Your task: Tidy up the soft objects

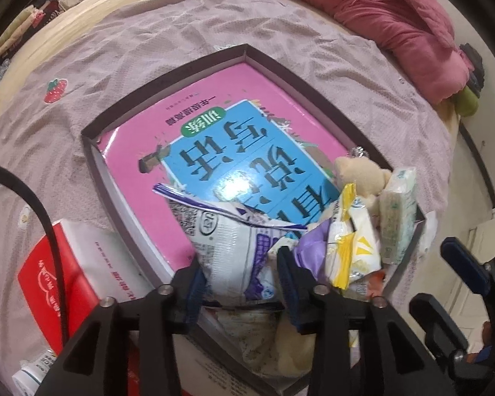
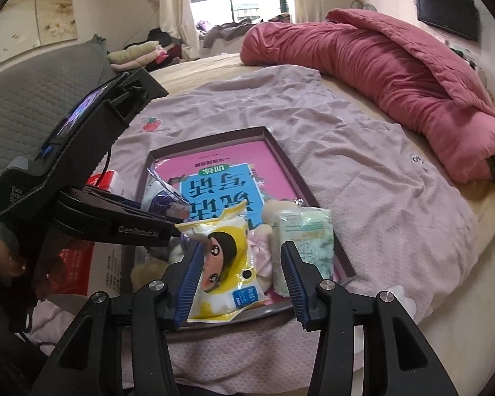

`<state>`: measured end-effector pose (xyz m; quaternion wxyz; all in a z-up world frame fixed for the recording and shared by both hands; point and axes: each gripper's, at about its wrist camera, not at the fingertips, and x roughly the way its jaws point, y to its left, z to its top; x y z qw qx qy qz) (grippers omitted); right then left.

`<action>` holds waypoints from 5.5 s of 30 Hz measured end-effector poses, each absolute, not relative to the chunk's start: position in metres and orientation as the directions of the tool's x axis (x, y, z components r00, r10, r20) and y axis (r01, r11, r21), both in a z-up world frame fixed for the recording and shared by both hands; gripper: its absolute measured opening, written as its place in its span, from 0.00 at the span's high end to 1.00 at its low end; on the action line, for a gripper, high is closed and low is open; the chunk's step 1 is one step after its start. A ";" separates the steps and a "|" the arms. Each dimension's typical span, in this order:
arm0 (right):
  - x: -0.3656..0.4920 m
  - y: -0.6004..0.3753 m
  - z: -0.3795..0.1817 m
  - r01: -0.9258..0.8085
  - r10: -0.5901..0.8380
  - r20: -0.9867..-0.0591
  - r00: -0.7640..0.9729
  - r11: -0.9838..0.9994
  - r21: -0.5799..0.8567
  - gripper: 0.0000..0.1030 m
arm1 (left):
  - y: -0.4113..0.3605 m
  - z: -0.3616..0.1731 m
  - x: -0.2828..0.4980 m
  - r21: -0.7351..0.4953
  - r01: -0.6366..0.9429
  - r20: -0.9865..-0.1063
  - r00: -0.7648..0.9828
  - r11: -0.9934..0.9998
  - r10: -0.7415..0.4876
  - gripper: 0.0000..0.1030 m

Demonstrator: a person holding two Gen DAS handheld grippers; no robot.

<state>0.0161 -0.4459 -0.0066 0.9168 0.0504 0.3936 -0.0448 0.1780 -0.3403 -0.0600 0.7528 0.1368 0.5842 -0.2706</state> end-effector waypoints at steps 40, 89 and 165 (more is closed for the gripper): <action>0.010 -0.439 0.011 0.142 -0.065 -0.690 0.721 0.988 0.055 0.41 | -0.313 -0.012 0.160 -0.179 0.546 -0.913 0.218 0.818 -0.345 0.38; -0.028 -0.395 0.094 0.189 -0.193 -0.569 0.800 0.980 -0.067 0.28 | -0.223 0.081 0.069 -0.107 0.479 -0.836 0.431 0.872 -0.339 0.25; -0.021 -0.218 0.074 -0.322 0.114 -0.663 0.740 0.925 -0.200 0.27 | -0.022 0.002 0.044 -0.216 0.198 -0.887 0.368 0.956 -0.277 0.25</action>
